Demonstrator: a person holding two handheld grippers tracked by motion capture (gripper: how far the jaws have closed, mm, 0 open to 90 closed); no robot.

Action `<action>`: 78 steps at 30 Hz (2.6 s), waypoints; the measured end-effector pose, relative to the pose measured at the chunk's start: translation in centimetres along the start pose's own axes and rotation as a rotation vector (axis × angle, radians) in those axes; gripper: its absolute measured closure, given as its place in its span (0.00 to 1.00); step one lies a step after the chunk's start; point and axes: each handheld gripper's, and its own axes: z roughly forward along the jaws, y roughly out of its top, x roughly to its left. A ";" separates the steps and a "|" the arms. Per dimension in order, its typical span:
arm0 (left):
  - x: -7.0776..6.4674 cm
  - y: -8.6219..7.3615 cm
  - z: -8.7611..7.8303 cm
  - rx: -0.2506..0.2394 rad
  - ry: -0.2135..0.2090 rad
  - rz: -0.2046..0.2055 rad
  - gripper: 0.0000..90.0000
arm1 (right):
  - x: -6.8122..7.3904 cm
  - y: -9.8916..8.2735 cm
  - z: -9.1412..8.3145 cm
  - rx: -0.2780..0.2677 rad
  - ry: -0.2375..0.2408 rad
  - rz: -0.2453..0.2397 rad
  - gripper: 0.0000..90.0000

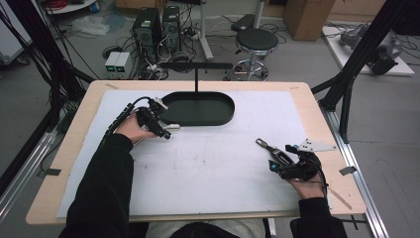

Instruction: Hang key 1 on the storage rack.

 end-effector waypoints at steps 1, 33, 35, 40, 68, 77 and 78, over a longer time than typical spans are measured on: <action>0.0 0.0 0.1 0.003 -0.003 0.000 0.13 | 0.0 0.0 0.1 -0.002 0.000 -0.004 0.02; -1.7 0.3 0.6 0.014 0.021 0.141 0.83 | 0.0 0.0 -0.1 0.000 -0.002 -0.007 0.02; -1.6 0.3 0.5 0.013 0.022 0.142 0.83 | 0.0 0.0 -0.1 0.001 -0.001 -0.007 0.02; -1.6 0.2 0.1 0.025 0.039 0.136 0.83 | 0.1 0.0 -0.1 0.000 -0.001 -0.007 0.02; -3.1 2.8 -10.1 -0.107 0.071 0.161 0.84 | 0.1 0.1 0.0 0.000 0.010 -0.016 0.02; -3.0 4.1 -11.2 -0.116 0.098 0.179 0.84 | 0.1 0.1 0.0 0.000 0.012 -0.016 0.02; -3.0 4.4 -11.5 -0.119 0.101 0.181 0.84 | 0.1 0.1 0.0 0.000 0.012 -0.016 0.02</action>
